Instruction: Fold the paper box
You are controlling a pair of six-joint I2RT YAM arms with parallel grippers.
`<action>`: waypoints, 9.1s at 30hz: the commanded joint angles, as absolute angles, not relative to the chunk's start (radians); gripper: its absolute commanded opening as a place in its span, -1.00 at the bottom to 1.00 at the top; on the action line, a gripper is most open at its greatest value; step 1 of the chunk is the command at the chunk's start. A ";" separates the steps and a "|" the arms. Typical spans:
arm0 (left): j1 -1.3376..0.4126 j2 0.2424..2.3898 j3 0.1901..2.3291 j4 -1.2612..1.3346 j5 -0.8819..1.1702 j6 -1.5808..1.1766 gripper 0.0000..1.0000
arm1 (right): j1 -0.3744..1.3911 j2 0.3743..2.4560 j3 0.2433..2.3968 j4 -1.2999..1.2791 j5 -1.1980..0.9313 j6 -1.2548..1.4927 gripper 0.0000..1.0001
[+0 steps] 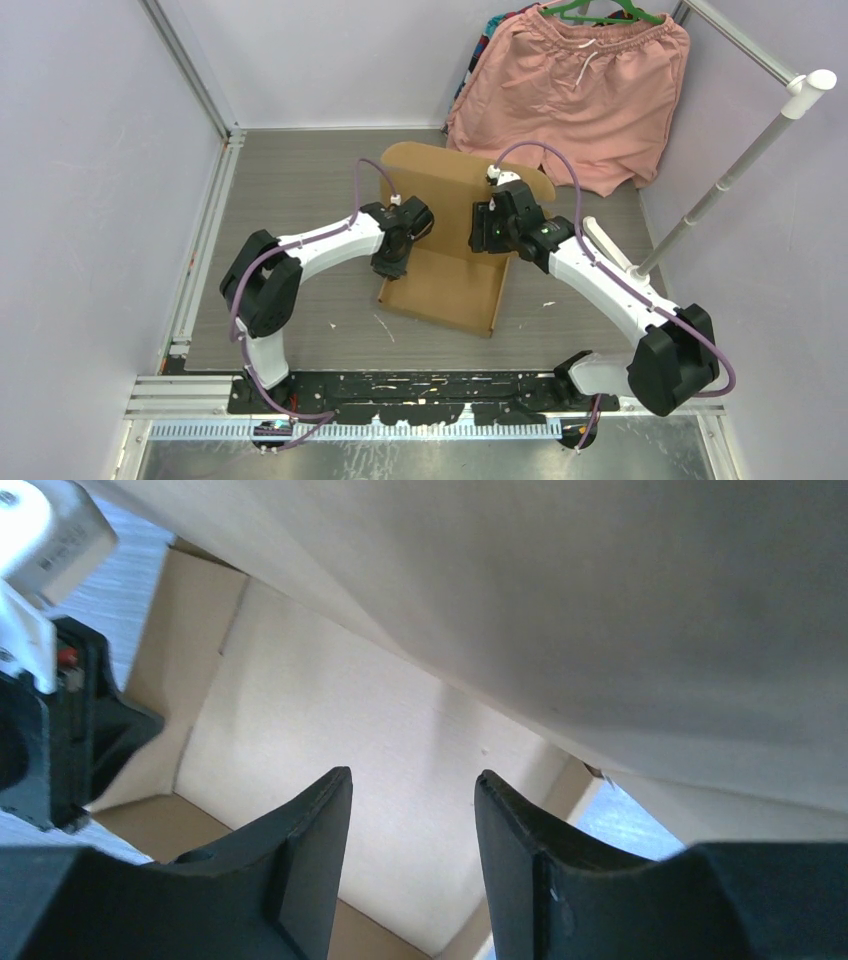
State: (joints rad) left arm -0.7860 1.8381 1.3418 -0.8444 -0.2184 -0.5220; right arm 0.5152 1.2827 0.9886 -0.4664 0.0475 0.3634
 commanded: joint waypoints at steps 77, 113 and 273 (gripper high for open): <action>-0.830 1.844 1.238 -0.728 -0.804 -0.647 -0.63 | 0.708 1.807 0.919 -0.253 0.106 0.526 -0.07; -0.704 1.678 1.063 -0.393 -0.707 -0.614 0.02 | 0.708 1.898 0.954 -0.259 0.065 0.500 -0.07; -0.068 1.287 1.214 -0.272 0.413 -0.188 0.25 | 0.156 1.500 1.283 -0.163 -0.559 0.008 0.24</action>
